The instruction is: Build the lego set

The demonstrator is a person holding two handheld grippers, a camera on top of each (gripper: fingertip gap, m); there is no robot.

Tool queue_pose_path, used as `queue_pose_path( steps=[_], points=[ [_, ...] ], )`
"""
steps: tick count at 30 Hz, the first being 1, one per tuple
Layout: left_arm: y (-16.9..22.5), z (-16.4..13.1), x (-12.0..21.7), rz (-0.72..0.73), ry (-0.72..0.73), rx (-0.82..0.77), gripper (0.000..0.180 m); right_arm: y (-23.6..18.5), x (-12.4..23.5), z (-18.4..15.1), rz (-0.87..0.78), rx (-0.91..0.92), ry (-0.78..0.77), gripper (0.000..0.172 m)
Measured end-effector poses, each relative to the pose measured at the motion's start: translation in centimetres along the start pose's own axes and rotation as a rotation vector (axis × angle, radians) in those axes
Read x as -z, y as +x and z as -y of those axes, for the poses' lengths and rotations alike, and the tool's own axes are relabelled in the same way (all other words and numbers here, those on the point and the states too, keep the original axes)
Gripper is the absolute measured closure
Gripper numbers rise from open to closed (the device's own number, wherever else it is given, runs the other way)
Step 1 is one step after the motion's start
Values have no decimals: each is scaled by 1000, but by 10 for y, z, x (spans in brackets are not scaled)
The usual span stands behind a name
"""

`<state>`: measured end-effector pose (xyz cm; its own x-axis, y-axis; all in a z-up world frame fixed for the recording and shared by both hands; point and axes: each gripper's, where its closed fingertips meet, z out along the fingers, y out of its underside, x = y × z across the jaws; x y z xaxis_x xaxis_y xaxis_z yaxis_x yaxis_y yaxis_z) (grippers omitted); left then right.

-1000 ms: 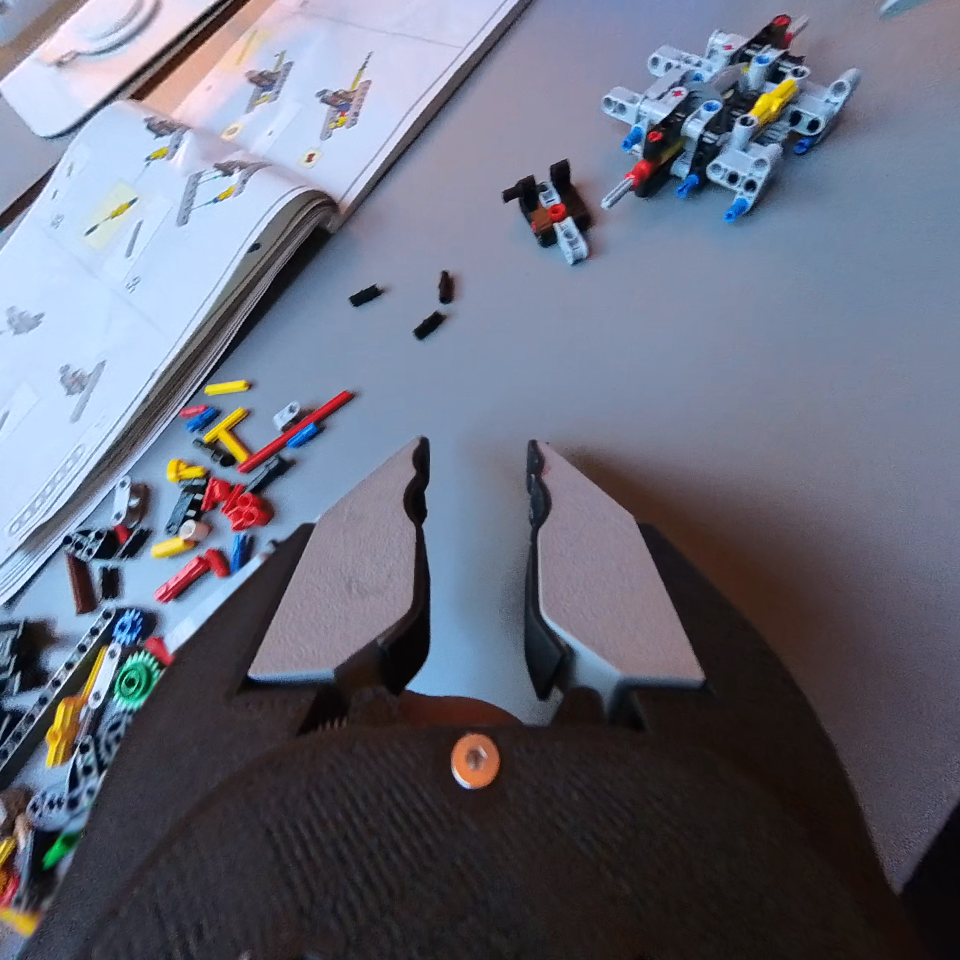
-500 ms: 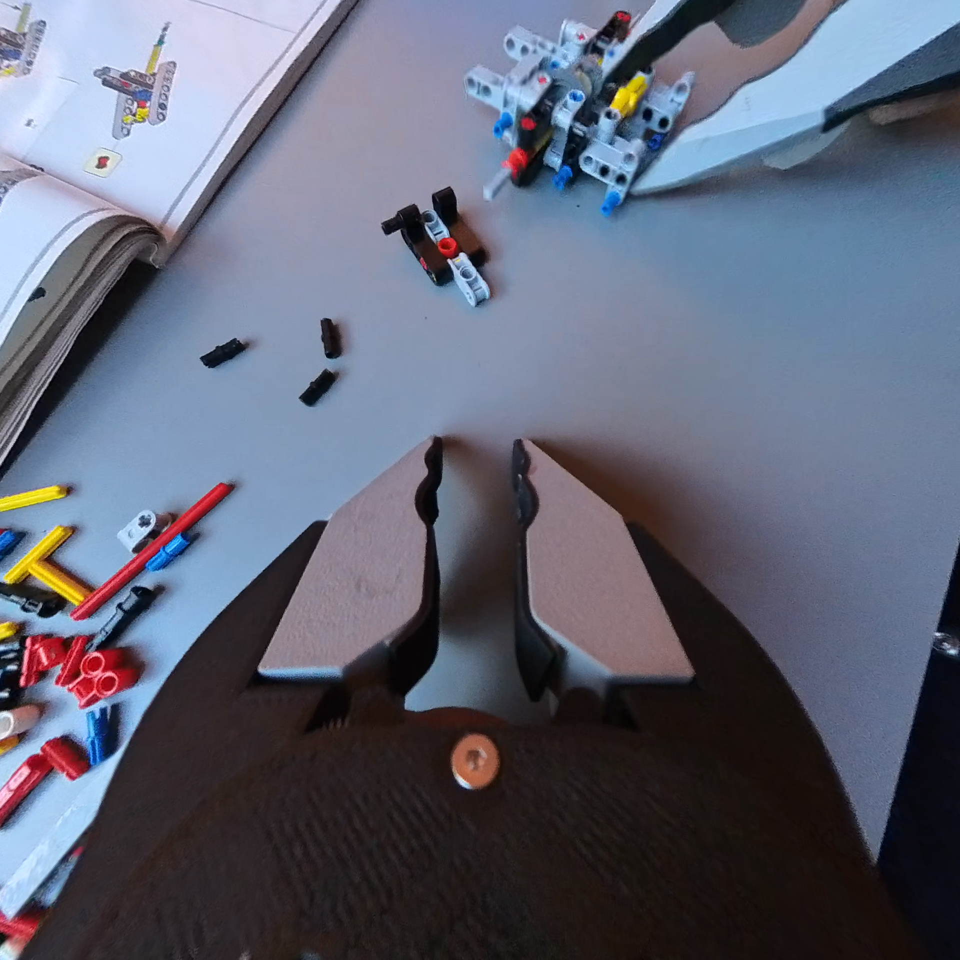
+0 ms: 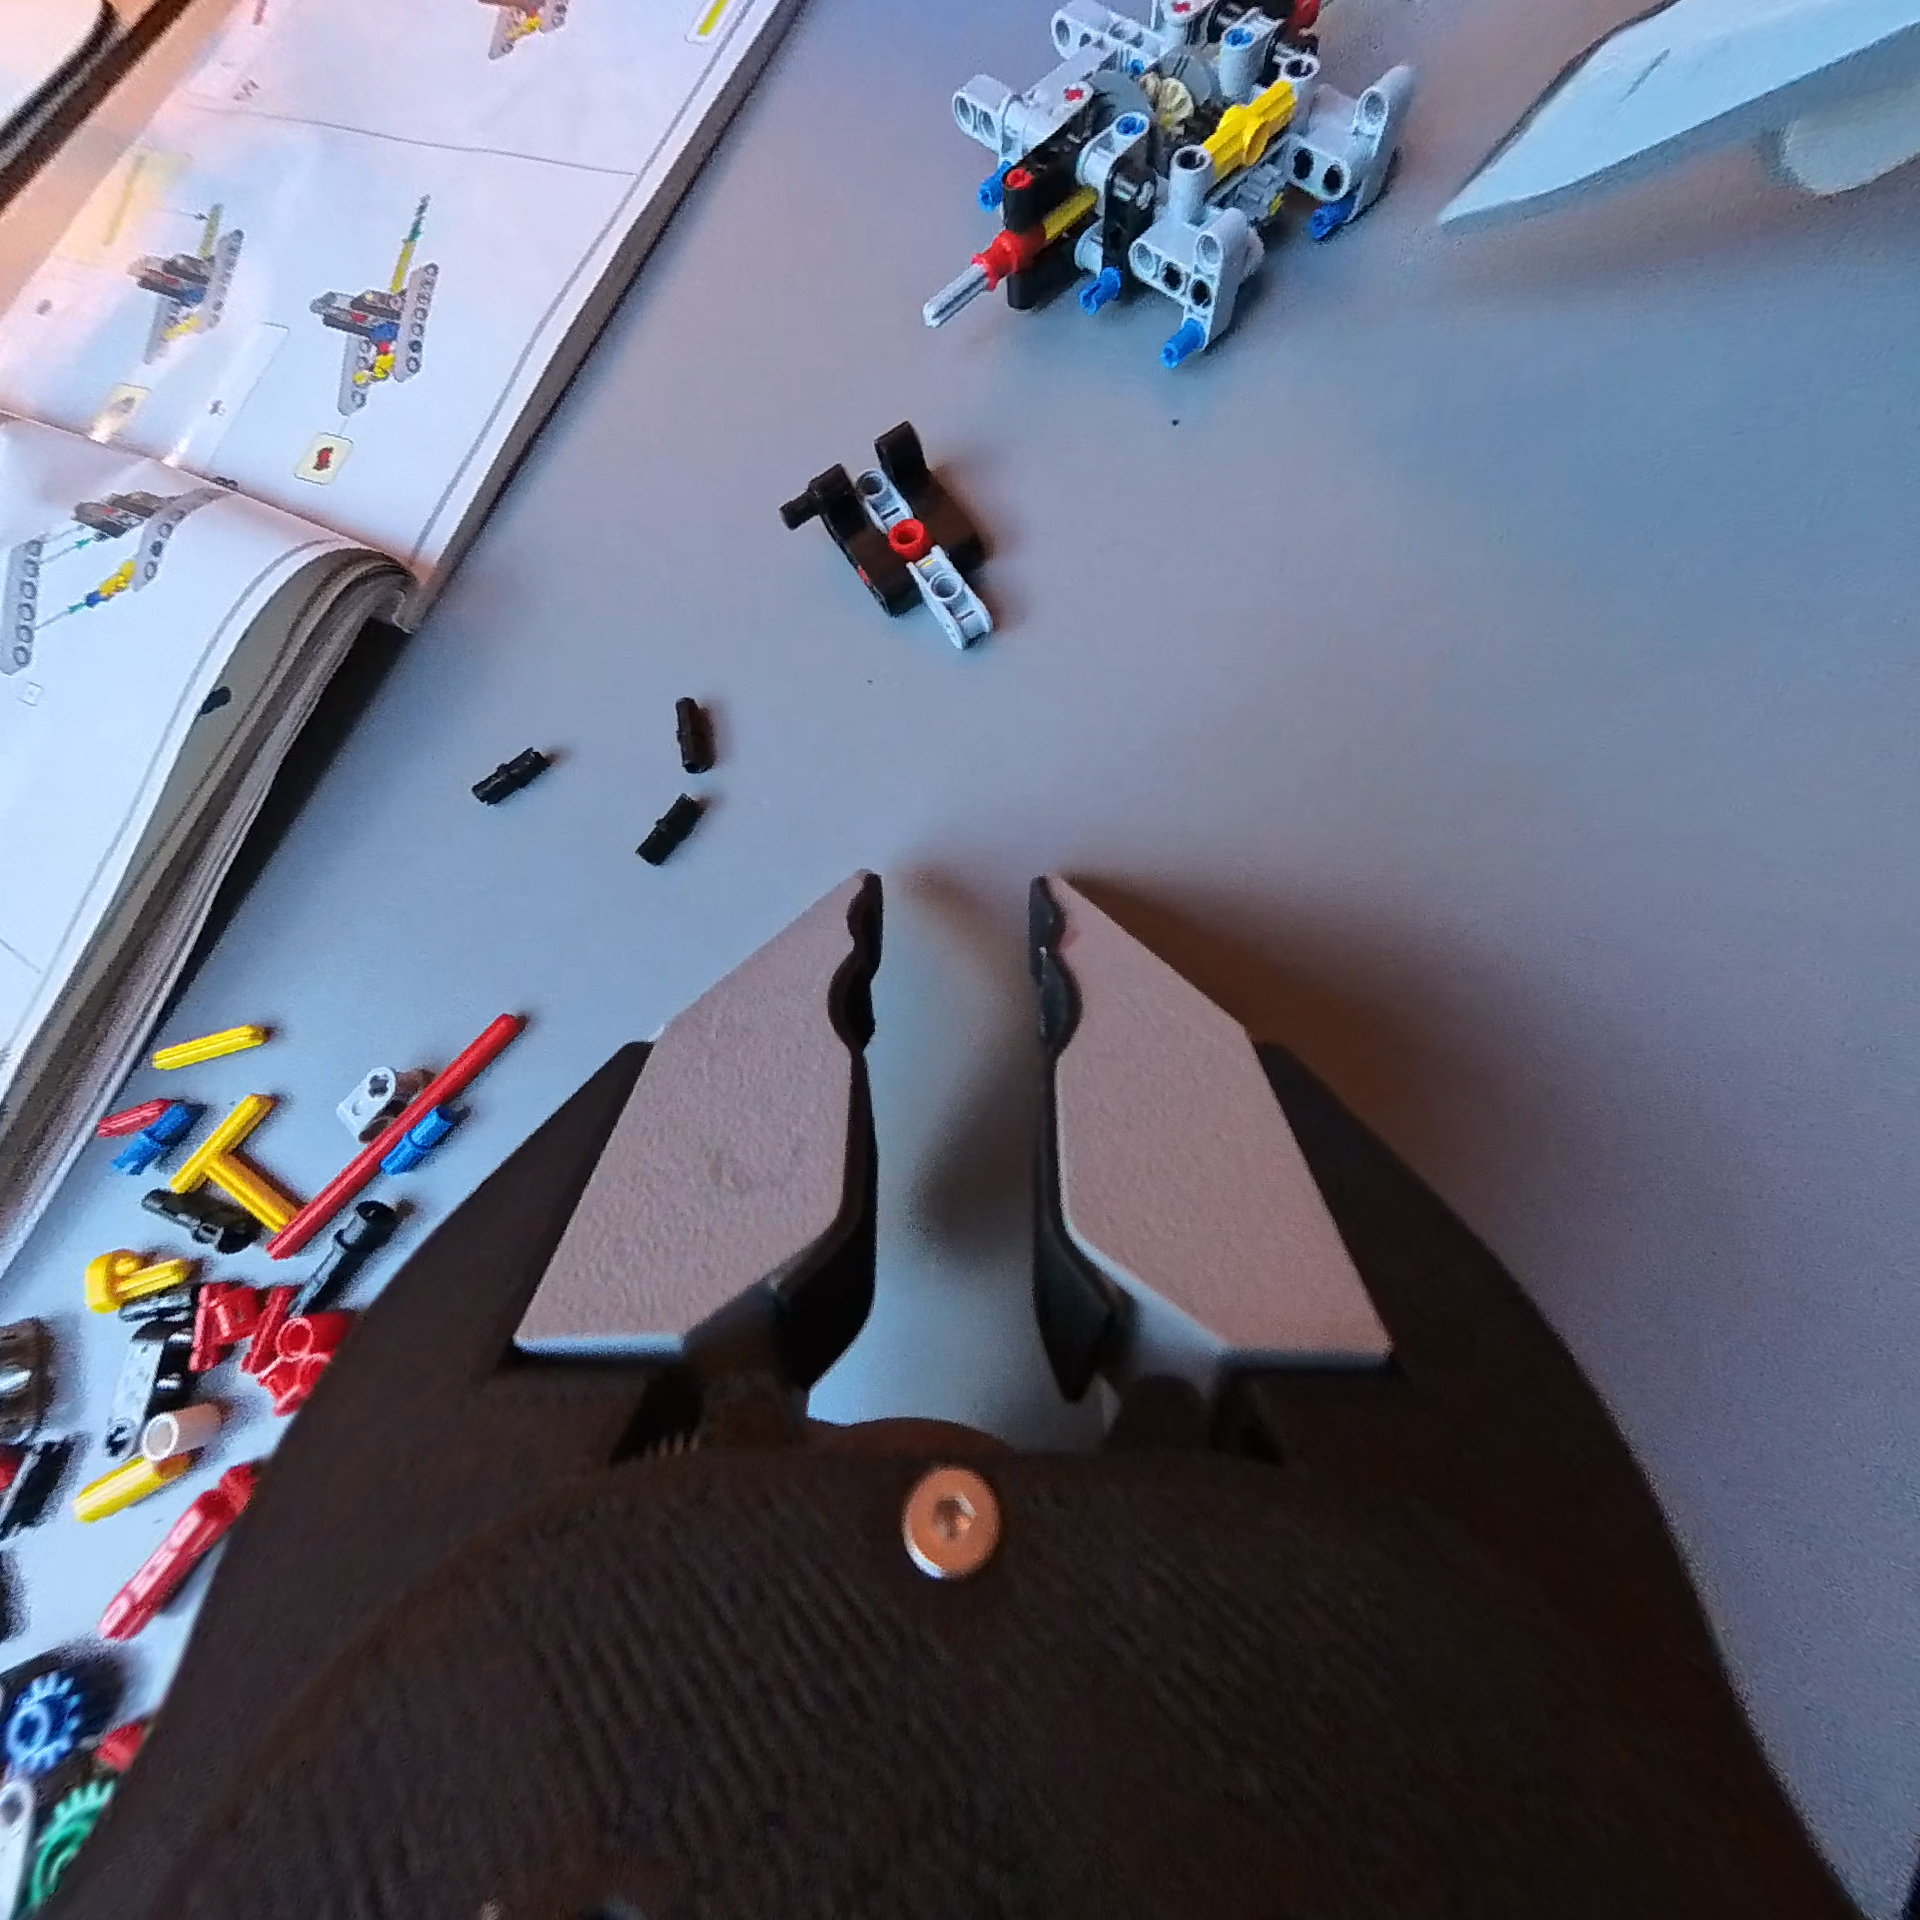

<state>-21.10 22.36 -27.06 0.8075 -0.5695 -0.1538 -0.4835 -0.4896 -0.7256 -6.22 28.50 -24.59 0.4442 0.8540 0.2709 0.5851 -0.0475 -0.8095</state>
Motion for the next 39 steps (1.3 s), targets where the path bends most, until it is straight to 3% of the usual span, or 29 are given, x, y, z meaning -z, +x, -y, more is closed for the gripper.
queue_pose_path(
  steps=[10, 39],
  points=[
    [-3, -1, 1, 44, -9, 28, 157, -2, 5, 10, 104, -43, 94, 136],
    [-2, -2, 0, 2, -11, 74, 157, -6, 1, 6, 195, -111, 62, 137]
  ],
)
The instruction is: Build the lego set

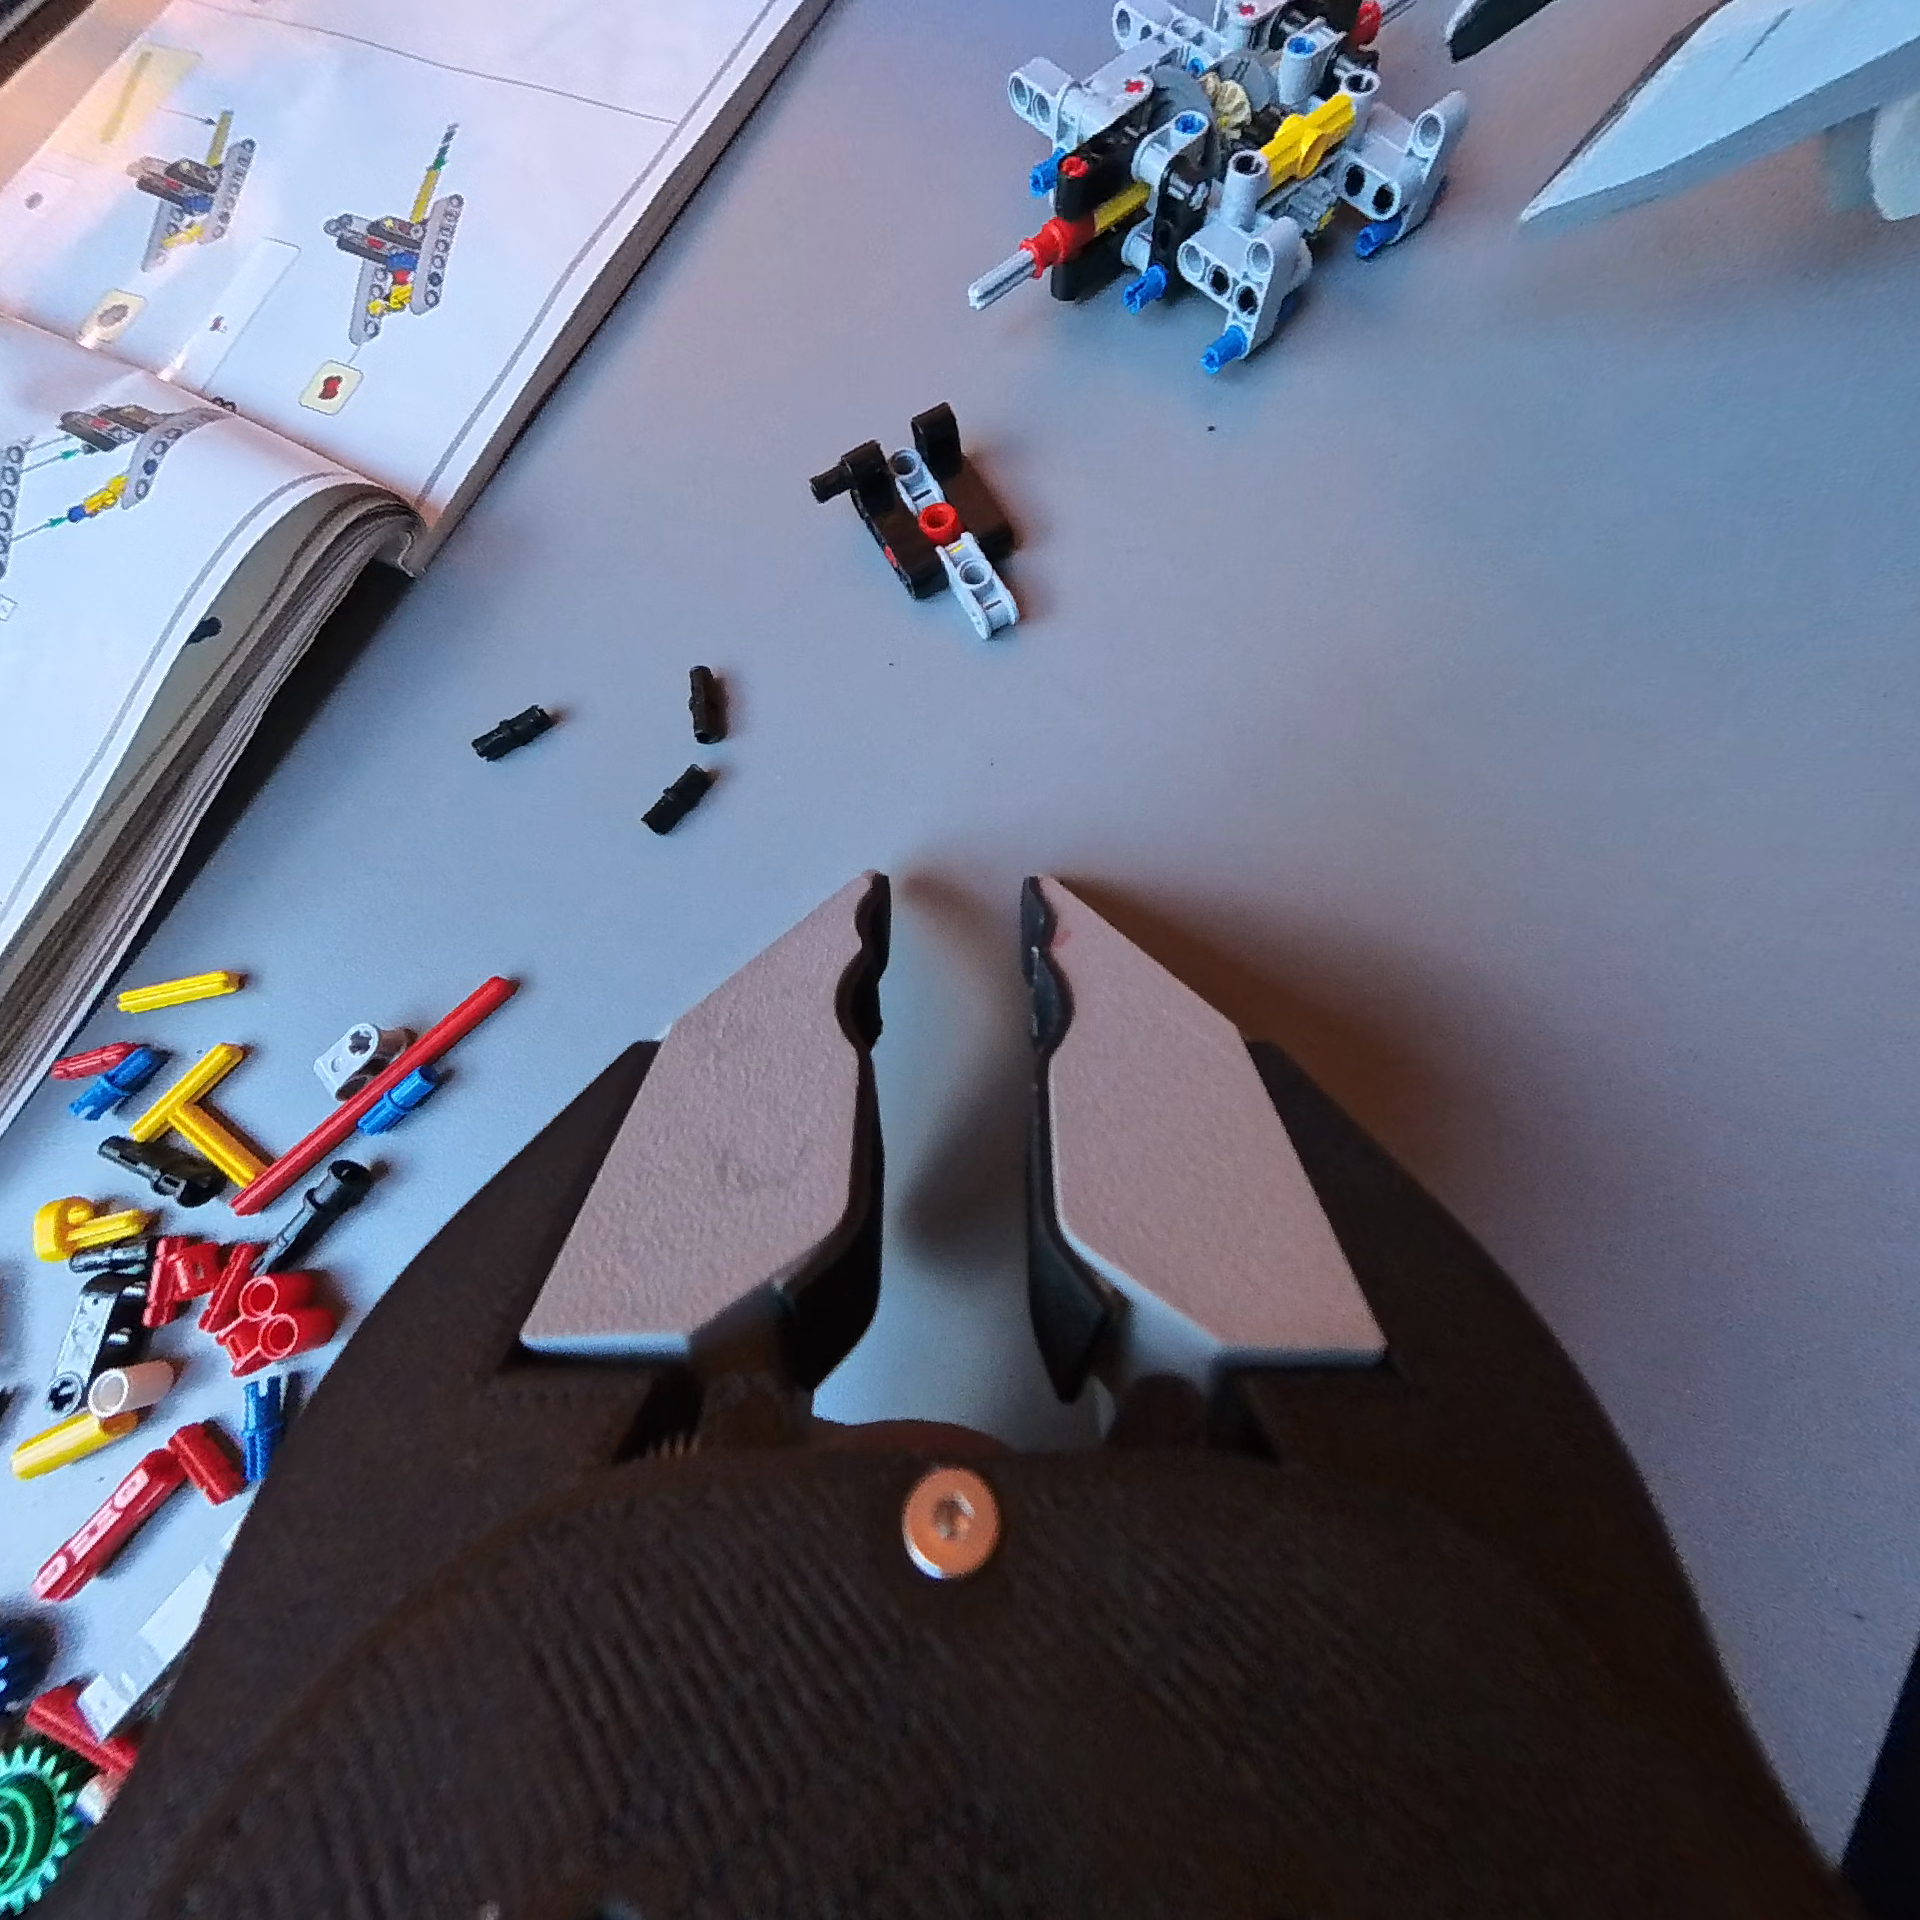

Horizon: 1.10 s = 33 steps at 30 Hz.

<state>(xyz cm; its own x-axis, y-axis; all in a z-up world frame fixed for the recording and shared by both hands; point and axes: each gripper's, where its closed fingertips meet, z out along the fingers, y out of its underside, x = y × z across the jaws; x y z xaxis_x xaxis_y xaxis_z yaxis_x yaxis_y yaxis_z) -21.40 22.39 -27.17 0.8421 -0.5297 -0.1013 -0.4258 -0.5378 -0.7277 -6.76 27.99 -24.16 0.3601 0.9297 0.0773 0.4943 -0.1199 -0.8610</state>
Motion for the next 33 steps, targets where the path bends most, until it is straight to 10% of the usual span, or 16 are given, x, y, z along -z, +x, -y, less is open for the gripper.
queue_pose_path(
  steps=[33],
  points=[
    [1, 0, 0, -23, -2, 15, 160, 9, 6, 11, 8, -78, 88, 143]
  ],
)
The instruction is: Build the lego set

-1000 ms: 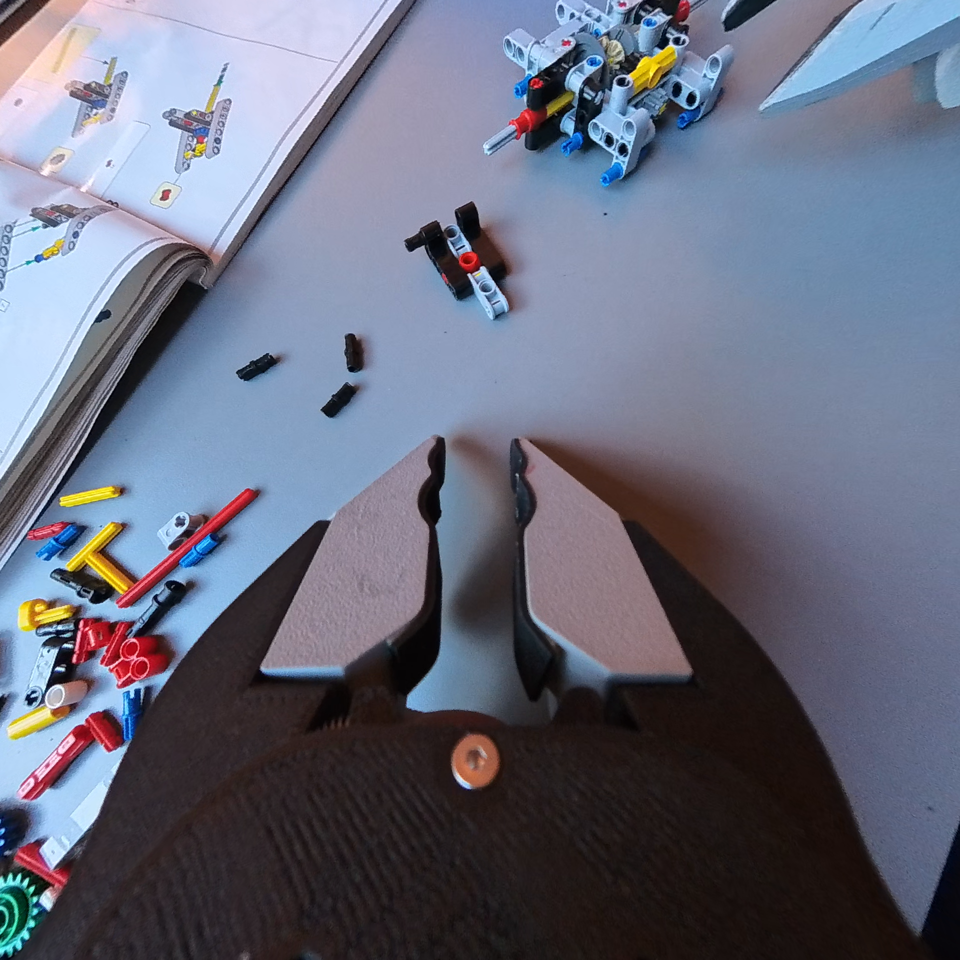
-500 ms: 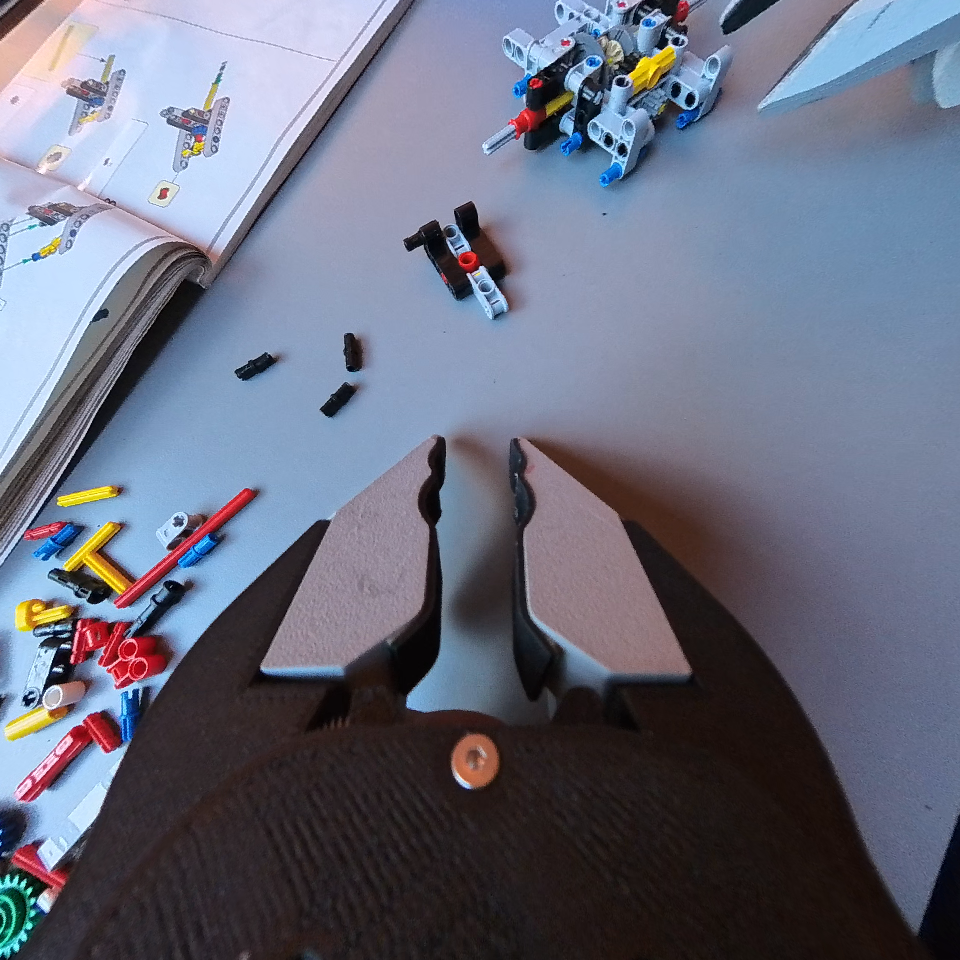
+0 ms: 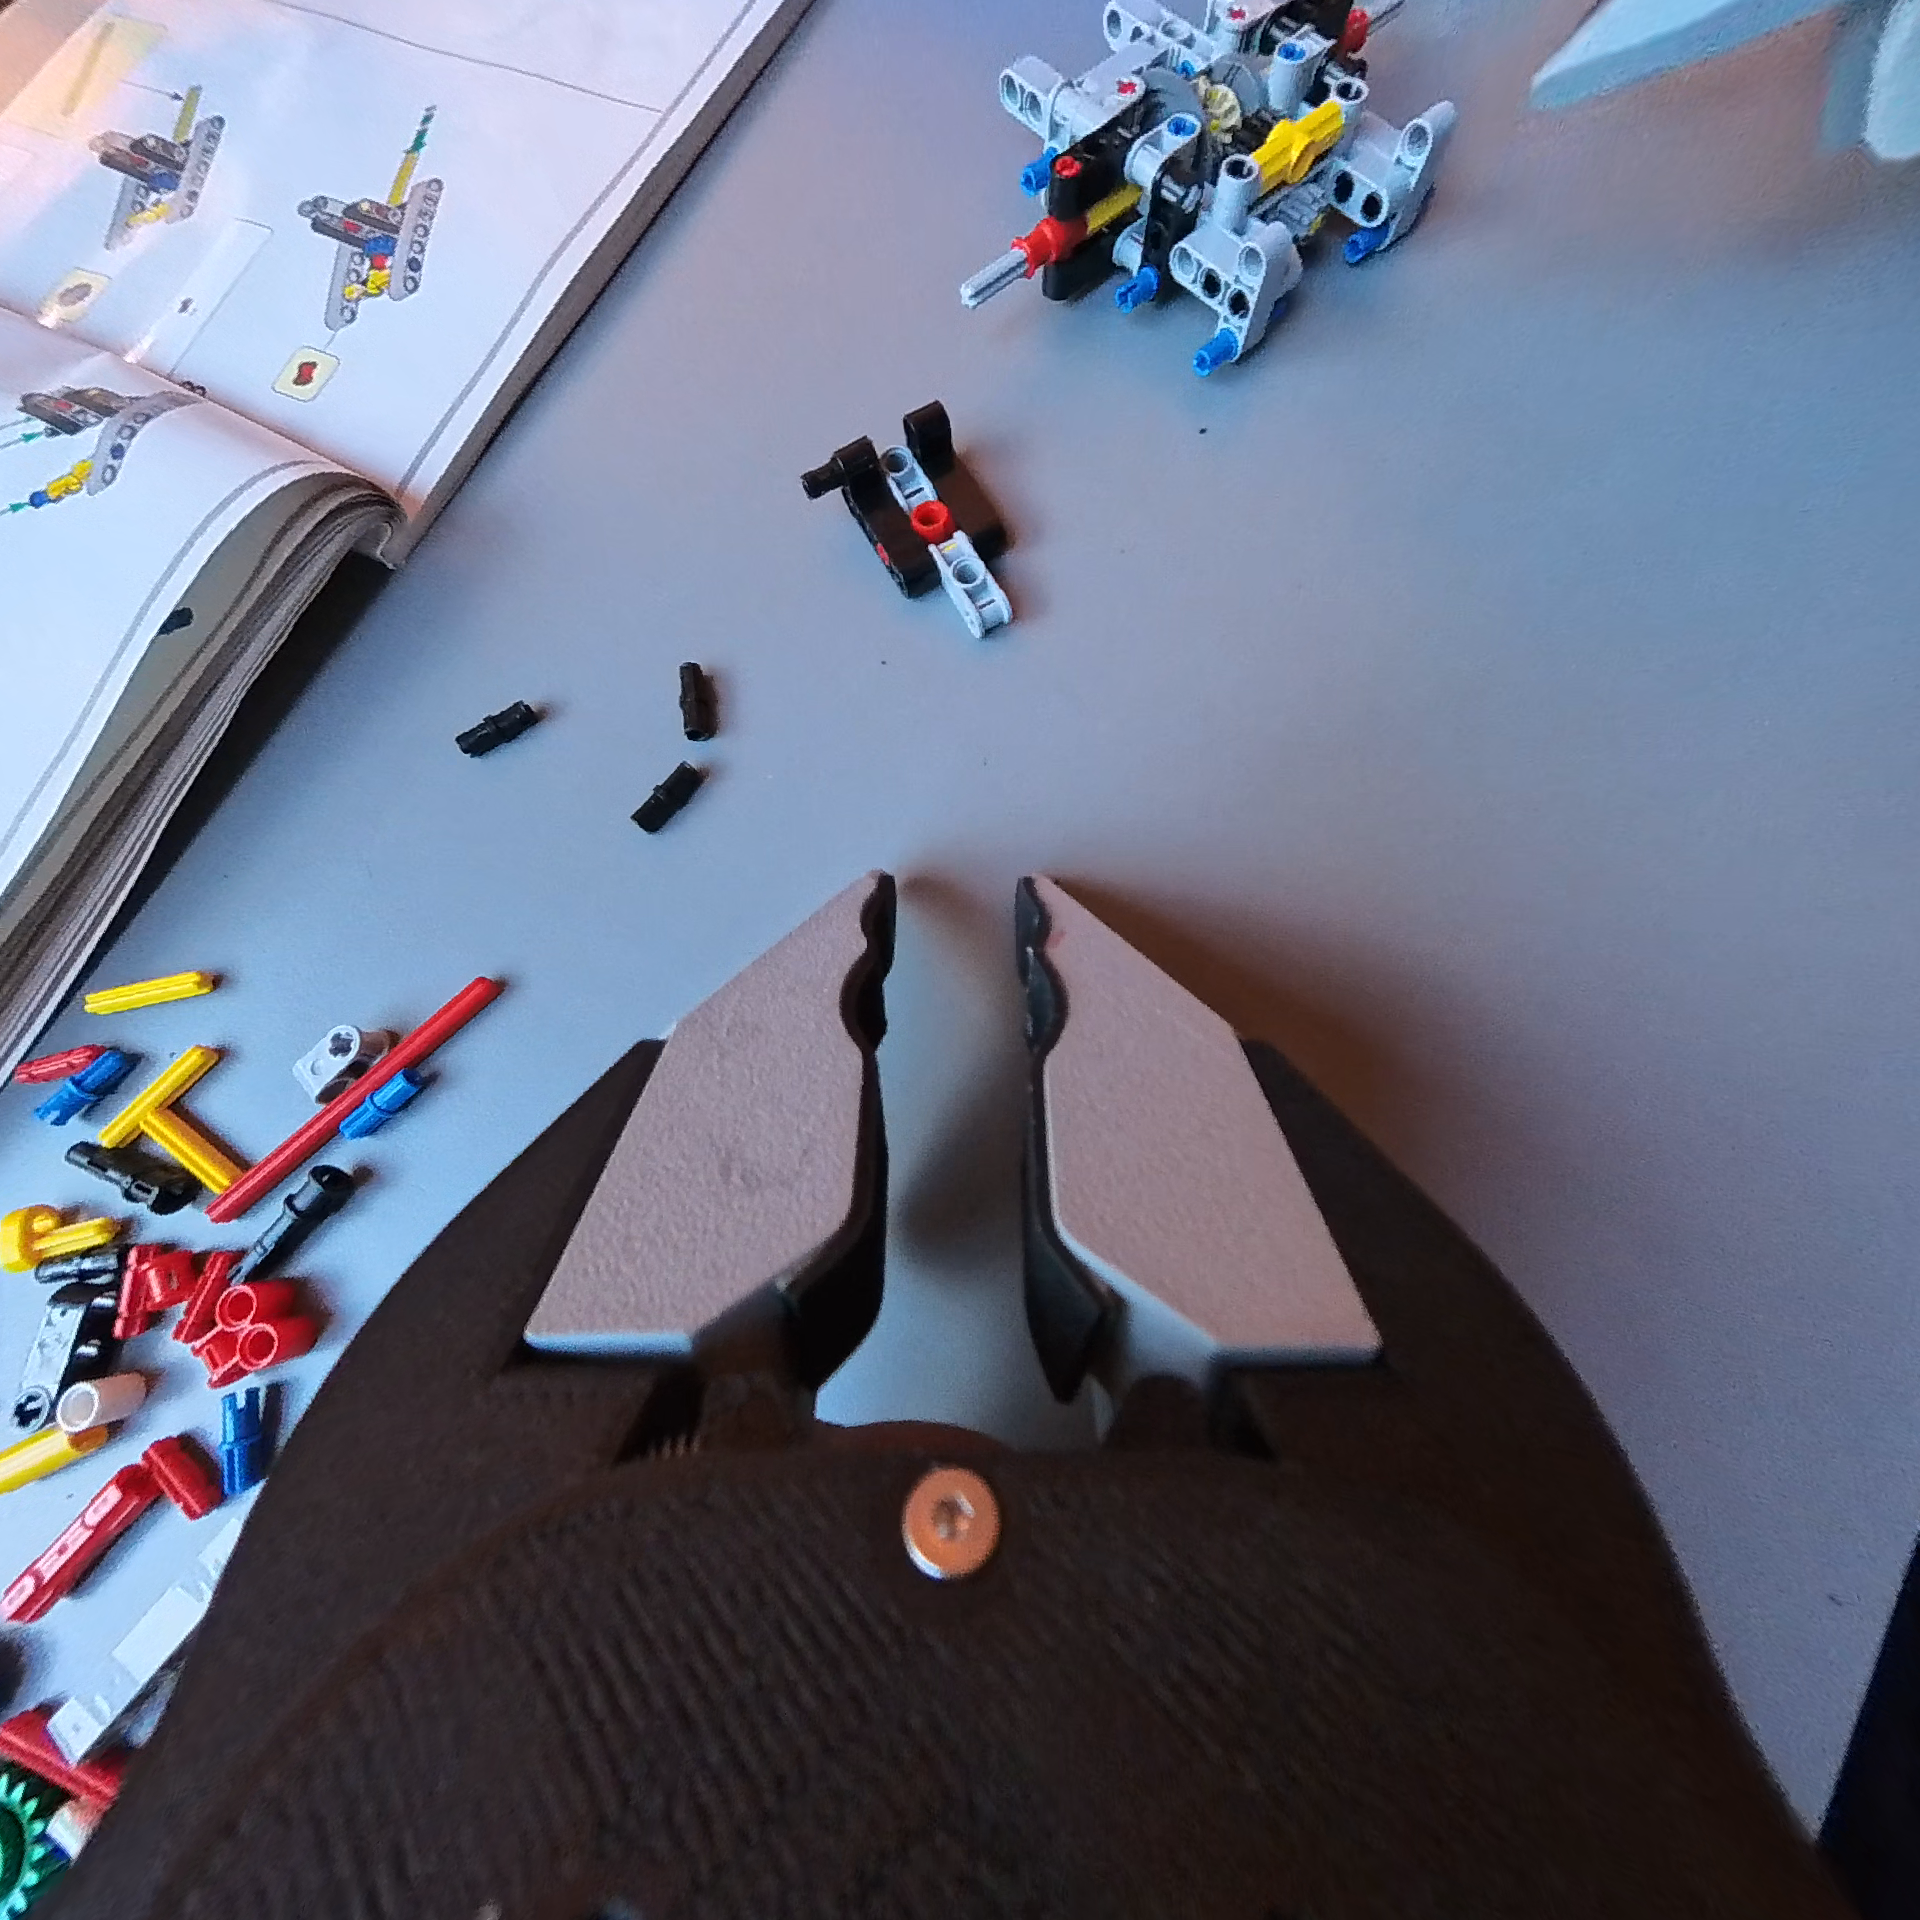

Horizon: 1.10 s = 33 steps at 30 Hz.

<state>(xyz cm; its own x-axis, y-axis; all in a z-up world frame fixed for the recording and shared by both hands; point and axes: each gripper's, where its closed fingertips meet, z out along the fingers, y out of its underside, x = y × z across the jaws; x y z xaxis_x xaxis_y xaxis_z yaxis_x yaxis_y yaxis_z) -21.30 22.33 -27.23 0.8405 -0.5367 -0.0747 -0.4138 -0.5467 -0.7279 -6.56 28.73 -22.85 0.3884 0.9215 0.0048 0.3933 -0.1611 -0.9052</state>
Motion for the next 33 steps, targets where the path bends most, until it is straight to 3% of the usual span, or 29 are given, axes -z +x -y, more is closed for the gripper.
queue_pose_path(
  steps=[27, 33],
  points=[
    [2, 1, 0, 17, 2, -40, 163, 20, 17, 21, -66, -91, 181, 148],
    [2, 0, 0, 9, 2, -33, 164, 20, 14, 18, -50, -101, 158, 148]
  ],
)
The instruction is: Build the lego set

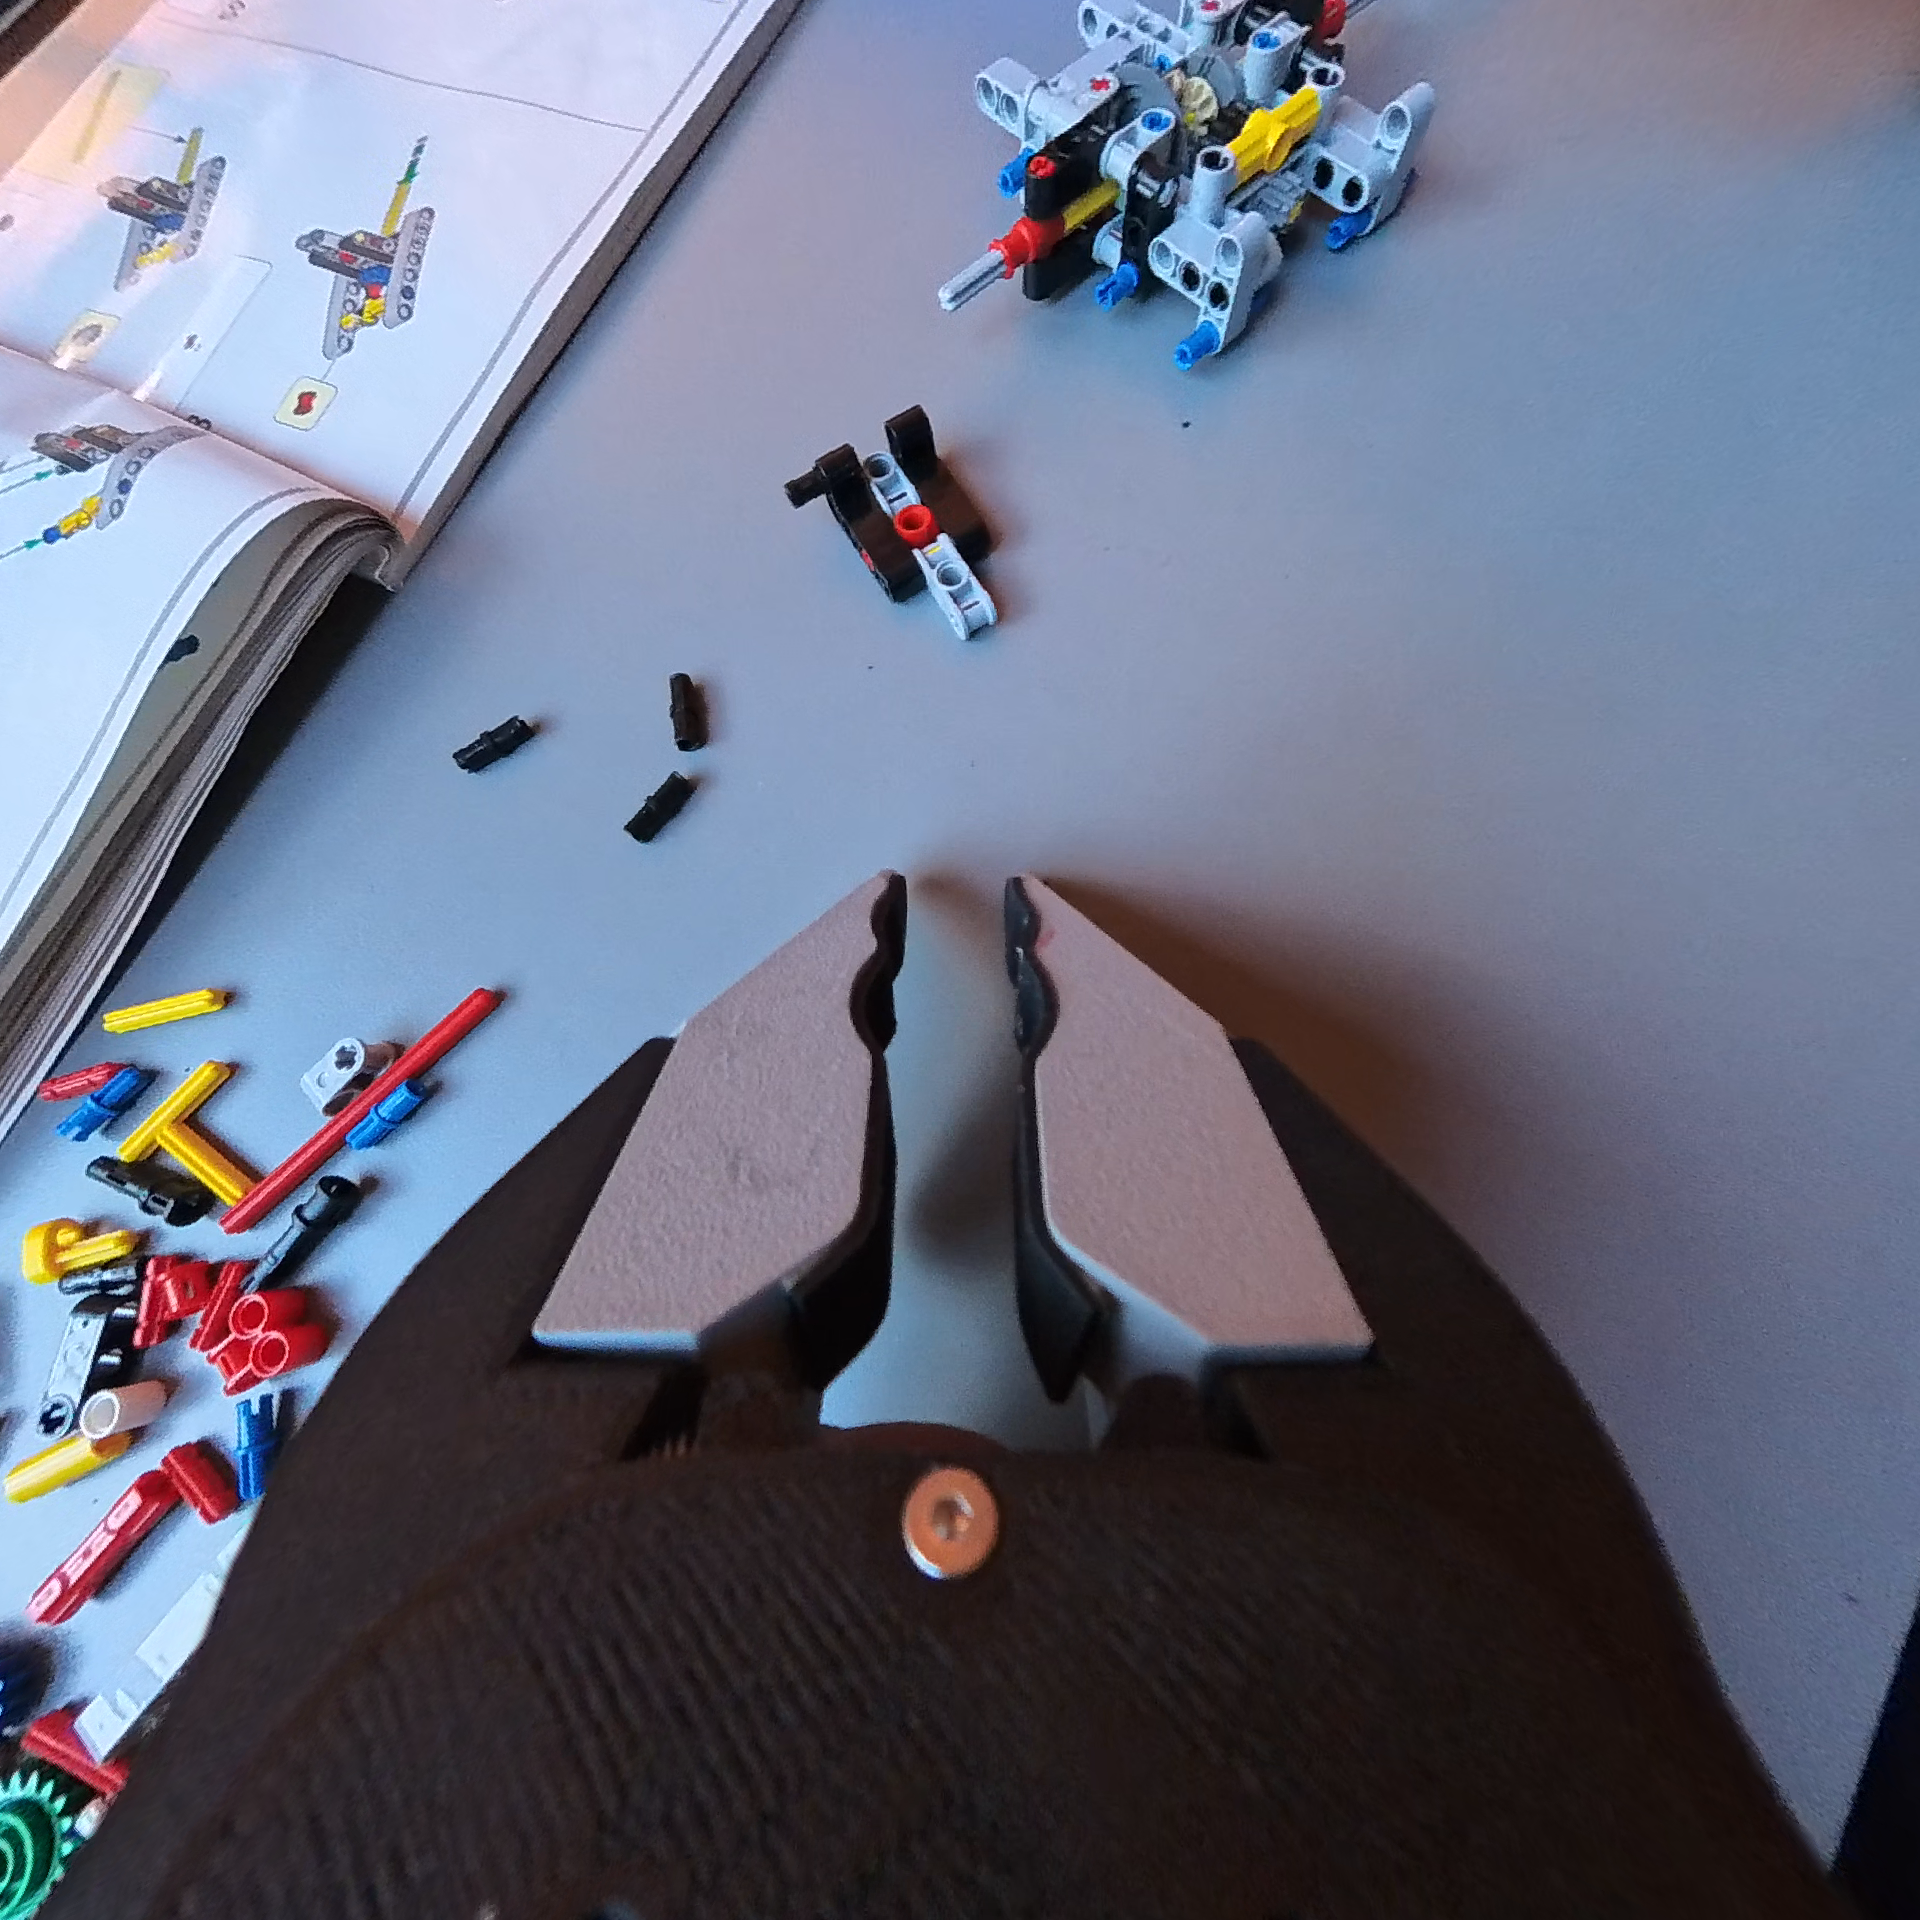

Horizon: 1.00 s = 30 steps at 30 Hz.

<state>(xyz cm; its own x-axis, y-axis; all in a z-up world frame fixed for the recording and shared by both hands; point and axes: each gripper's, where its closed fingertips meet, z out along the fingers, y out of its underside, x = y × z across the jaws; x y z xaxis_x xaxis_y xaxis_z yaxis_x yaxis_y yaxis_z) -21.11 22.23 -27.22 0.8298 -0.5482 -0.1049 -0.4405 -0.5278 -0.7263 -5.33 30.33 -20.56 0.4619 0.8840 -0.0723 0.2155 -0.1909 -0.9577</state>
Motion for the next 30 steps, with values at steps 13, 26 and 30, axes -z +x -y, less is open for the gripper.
queue_pose_path(
  steps=[13, 26, 30],
  points=[
    [1, 0, 0, -2, 0, -3, 165, -1, 0, 1, 3, 6, 3, 148],
    [1, 0, 0, 0, 0, -6, 165, -1, 0, 0, 6, 6, 1, 148],
    [1, 0, 0, 4, 0, -9, 165, -1, 0, 0, 3, 9, 2, 148]
  ],
)
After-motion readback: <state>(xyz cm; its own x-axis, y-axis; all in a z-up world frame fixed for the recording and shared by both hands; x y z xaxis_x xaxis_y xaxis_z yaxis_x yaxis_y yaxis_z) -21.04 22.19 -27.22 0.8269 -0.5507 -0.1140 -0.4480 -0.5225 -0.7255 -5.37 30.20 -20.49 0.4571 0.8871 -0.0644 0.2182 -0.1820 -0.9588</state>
